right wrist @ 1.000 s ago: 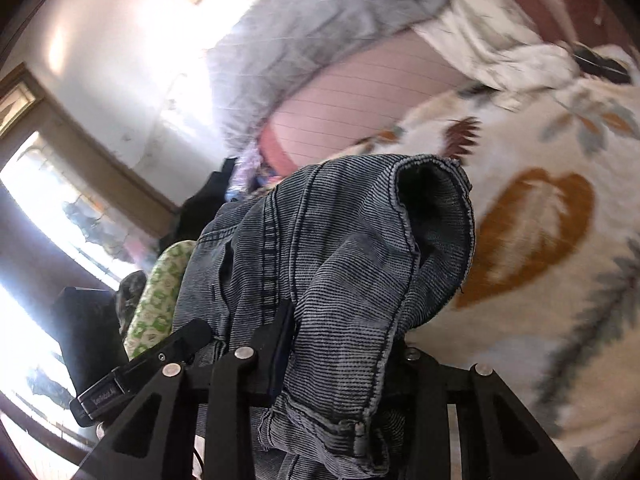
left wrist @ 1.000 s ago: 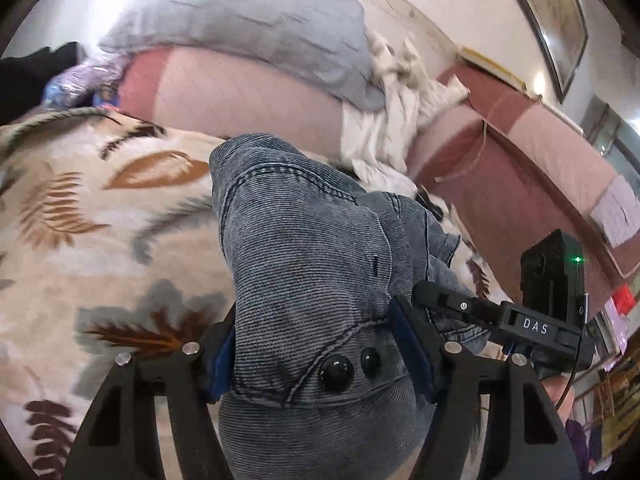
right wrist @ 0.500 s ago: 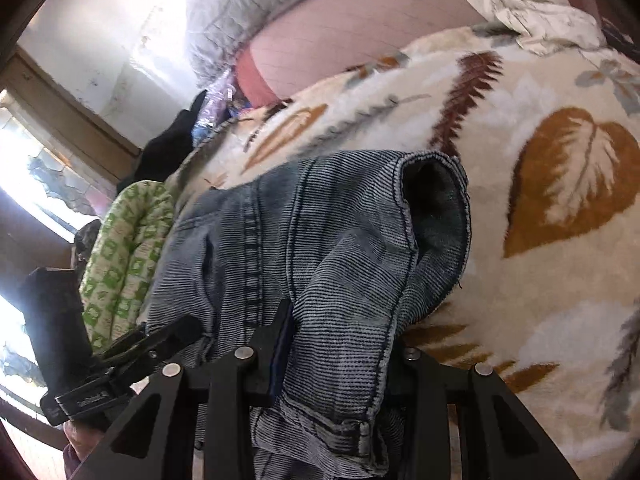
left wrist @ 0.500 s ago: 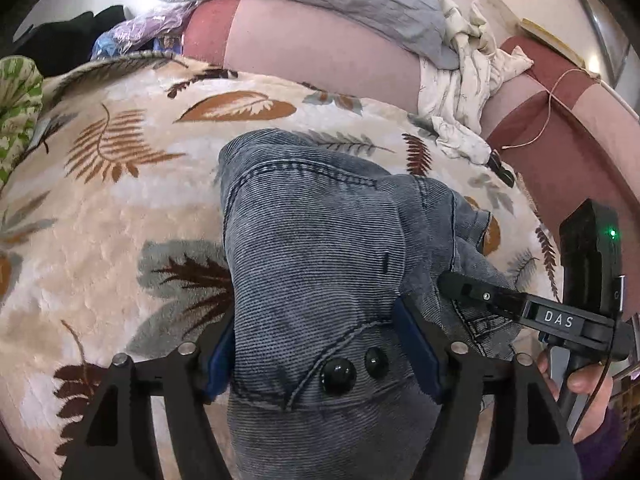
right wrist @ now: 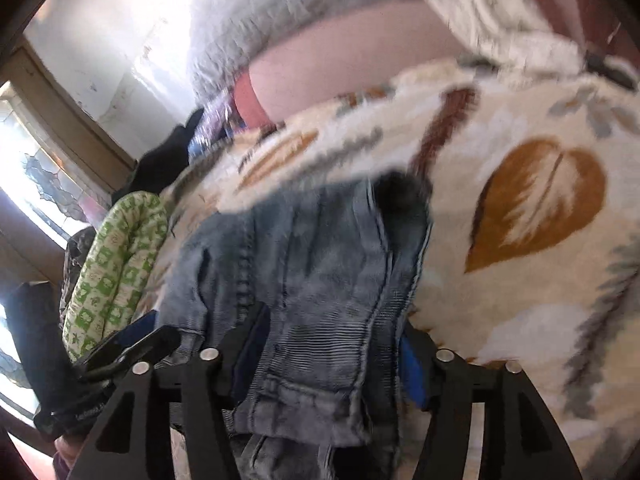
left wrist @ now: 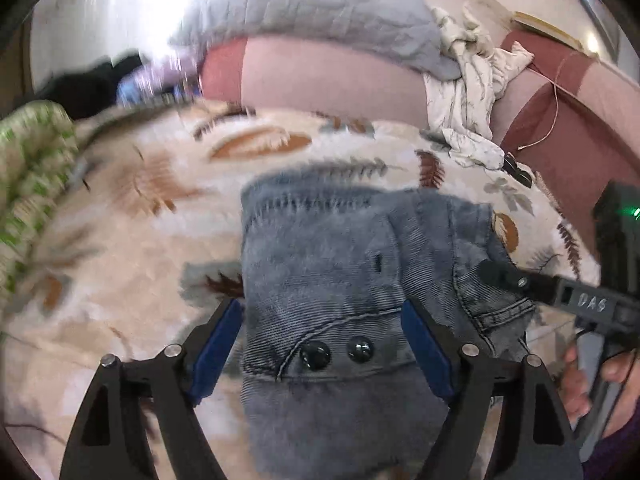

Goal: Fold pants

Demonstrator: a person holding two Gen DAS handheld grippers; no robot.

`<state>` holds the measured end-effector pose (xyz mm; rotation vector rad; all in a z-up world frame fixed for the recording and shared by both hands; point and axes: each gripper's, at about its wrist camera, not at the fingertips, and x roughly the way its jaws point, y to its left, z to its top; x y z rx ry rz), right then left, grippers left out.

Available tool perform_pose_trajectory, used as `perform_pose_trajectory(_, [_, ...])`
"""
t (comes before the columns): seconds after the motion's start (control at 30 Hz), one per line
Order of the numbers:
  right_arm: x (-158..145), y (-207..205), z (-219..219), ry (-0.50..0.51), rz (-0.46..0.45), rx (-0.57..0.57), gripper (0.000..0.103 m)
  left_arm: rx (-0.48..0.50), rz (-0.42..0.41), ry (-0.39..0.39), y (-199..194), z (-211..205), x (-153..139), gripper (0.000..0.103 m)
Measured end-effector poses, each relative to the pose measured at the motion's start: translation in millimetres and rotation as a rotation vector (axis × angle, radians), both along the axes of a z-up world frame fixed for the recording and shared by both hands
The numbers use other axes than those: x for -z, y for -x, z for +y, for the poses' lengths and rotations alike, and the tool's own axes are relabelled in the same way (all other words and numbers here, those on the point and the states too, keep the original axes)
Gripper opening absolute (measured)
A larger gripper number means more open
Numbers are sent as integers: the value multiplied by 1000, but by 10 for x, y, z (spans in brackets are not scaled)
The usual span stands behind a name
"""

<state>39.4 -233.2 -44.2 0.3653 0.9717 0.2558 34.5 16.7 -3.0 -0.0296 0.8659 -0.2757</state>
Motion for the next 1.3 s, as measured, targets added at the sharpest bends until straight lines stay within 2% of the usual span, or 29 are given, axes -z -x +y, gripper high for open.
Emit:
perform_pose_trajectory(0.13, [-293, 284, 20, 83, -120, 10, 64, -54, -109, -129, 176, -91, -311, 83])
perform_pose_trajectory(0.2, [-439, 430, 76, 140, -186, 9, 69, -91, -163, -179, 303, -118, -477, 83])
perform_pose_trajectory(0.27, [-588, 580, 139, 186, -254, 19, 71, -104, -189, -183, 400, -101, -595, 84])
perform_pose_trajectory(0.37, [-737, 838, 176, 204, -317, 62, 73, -130, -218, -184, 552, -56, -787, 85])
perform_pose_trajectory(0.53, [-1006, 1233, 363, 306, -409, 90, 75, -191, -269, -185, 818, 111, -1102, 85])
perform_pose_trajectory(0.6, [-1156, 1417, 449, 323, -455, 101, 88, -212, -288, -177, 931, 162, -1215, 85])
perform_pose_trajectory(0.67, [-1285, 1578, 540, 335, -489, 107, 94, -222, -299, -176, 1039, 201, -1326, 85])
perform_pose_trajectory(0.8, [-1533, 1791, 704, 357, -522, 84, 96, -253, -347, -173, 1306, 278, -1555, 85])
perform_pose_trajectory(0.9, [-1744, 1912, 762, 333, -555, 79, 96, -264, -371, -169, 1469, 331, -1699, 86])
perform_pose_trajectory(1.13, [-2026, 2122, 894, 346, -601, 84, 99, -311, -437, -185, 1698, 437, -1924, 86])
perform_pose_trajectory(1.23, [-2072, 2198, 958, 363, -618, 92, 103, -341, -459, -180, 1761, 491, -1979, 96])
perform_pose_trajectory(1.3, [-2073, 2209, 1014, 385, -620, 81, 103, -360, -476, -178, 1803, 528, -2007, 96])
